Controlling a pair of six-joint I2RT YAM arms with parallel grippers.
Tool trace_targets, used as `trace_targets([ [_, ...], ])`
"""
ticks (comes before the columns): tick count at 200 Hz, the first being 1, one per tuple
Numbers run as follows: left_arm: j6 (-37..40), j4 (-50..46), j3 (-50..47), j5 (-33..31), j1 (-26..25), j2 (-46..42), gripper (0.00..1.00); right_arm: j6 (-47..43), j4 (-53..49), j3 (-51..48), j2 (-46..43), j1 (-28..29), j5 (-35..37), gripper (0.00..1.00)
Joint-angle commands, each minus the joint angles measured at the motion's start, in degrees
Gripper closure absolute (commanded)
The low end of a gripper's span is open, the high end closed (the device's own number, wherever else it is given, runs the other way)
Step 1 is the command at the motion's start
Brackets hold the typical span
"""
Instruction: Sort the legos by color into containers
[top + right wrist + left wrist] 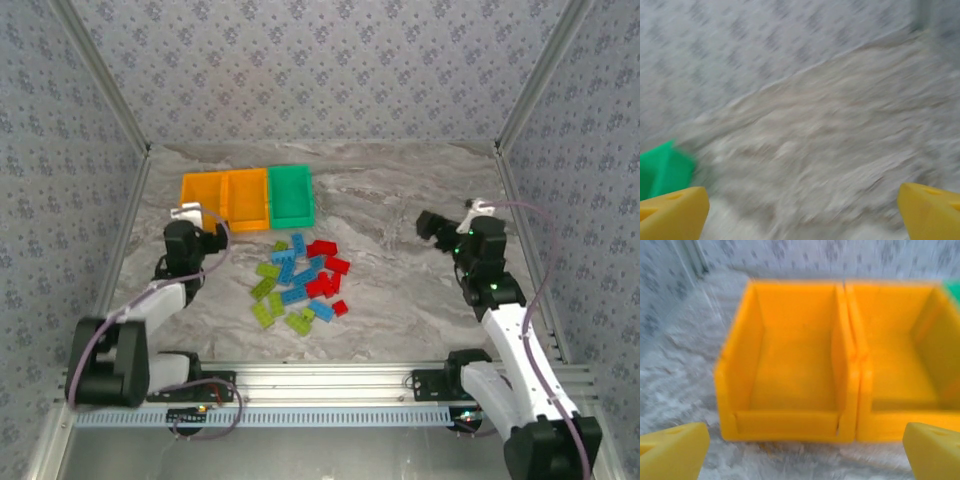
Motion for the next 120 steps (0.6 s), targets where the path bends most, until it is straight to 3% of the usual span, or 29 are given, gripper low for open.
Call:
trace_targets([
  [1,-13.48,-25.21,7.96,-3.34,-1.51,-9.92,0.01,2.25,-21.42,5.63,4.22,11.73,-9.8,0.02],
  [31,-25.74,-48.13,15.97,0.97,-7.59,-11.2,0.05,0.82,-28.49,15.14,14.5,29.13,-5.0,0.03],
  [52,-31.85,-55.32,17.48,3.18,-15.09,-7.67,0.07,1.58,-24.58,17.79,19.61,36.85,-1.92,0.02],
  [85,-39.96,-55.69,16.71,7.26,-22.85,-0.04,0.14,2.77,-19.55,20.4,25.92,39.26,-1.5,0.02],
  [120,-39.19,-54.84,17.42,4.87,-27.31,7.41,0.38,1.53,-21.84,22.82,29.25,40.13,1.17,0.02],
])
